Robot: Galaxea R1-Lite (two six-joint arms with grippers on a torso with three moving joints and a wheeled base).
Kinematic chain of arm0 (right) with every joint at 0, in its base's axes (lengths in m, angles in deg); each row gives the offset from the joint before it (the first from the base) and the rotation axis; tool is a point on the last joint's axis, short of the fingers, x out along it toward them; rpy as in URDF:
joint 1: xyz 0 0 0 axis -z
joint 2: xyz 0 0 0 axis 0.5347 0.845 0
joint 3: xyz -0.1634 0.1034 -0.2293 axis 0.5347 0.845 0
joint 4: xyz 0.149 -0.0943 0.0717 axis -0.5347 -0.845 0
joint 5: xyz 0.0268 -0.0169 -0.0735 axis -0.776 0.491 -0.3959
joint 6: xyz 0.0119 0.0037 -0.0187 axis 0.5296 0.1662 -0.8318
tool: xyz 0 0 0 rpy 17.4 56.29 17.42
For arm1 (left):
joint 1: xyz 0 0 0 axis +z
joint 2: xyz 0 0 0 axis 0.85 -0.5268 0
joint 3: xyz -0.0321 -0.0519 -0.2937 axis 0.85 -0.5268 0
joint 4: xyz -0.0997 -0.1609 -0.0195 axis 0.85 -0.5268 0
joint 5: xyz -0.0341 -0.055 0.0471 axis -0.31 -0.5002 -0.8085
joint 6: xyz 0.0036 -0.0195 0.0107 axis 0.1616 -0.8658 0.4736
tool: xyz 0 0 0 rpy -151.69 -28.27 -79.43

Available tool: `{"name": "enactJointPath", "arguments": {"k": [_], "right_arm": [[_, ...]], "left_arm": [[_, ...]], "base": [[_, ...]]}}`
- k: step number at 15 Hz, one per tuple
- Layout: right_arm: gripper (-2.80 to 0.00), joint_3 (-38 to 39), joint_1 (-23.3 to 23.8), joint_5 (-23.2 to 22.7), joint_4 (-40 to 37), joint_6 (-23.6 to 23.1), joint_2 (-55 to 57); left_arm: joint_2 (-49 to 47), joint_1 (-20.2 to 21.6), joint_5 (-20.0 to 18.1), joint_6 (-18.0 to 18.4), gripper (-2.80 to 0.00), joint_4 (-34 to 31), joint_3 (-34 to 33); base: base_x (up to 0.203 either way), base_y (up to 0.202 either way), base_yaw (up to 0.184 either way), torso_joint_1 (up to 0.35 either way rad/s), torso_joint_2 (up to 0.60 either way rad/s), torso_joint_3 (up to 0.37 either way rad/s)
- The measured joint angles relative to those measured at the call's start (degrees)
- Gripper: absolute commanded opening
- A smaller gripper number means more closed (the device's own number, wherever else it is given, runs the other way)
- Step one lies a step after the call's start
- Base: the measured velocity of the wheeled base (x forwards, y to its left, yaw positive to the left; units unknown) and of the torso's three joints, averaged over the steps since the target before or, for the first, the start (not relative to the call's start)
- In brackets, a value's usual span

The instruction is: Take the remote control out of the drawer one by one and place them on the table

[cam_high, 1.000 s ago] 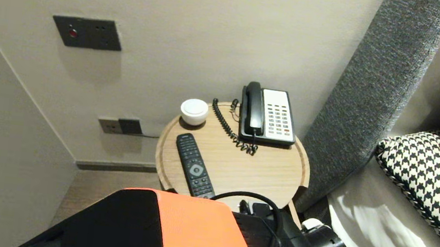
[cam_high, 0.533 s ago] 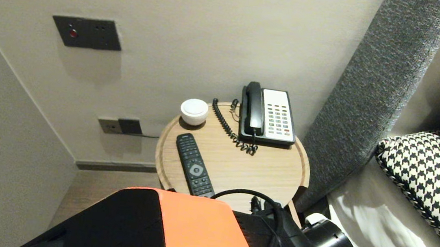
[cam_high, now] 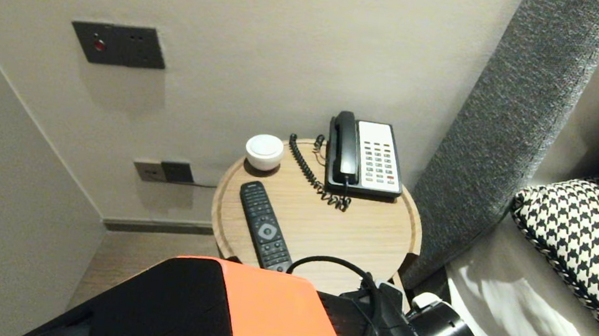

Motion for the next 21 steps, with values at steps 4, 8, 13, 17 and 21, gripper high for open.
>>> {"name": "enactJointPath", "arguments": {"k": [4,8,13,17,21], "right_arm": [[-2.8,0.0,0.0,0.0,-0.02,0.0,0.0],[-2.8,0.0,0.0,0.0,0.0,0.0,0.0],[-2.8,0.0,0.0,0.0,0.0,0.0,0.0],[-2.8,0.0,-0.01,0.0,0.0,0.0,0.0],[-2.8,0.0,-0.01,-0.01,-0.01,0.0,0.0]], "left_arm": [[0.44,0.39,-0.1,8.03,-2.8,0.92,-0.55],[2.0,0.5,-1.18,14.45,-2.8,4.31,-2.32],[4.17,0.39,-1.65,16.23,-2.8,7.23,-4.7],[5.83,-0.3,-1.67,16.51,-2.8,8.54,-6.03],[7.26,-0.49,-1.65,16.57,-2.8,8.84,-5.78]], "base": [[0.0,0.0,0.0,0.0,0.0,0.0],[0.0,0.0,0.0,0.0,0.0,0.0],[0.0,0.0,0.0,0.0,0.0,0.0],[0.0,0.0,0.0,0.0,0.0,0.0],[0.0,0.0,0.0,0.0,0.0,0.0]]}}
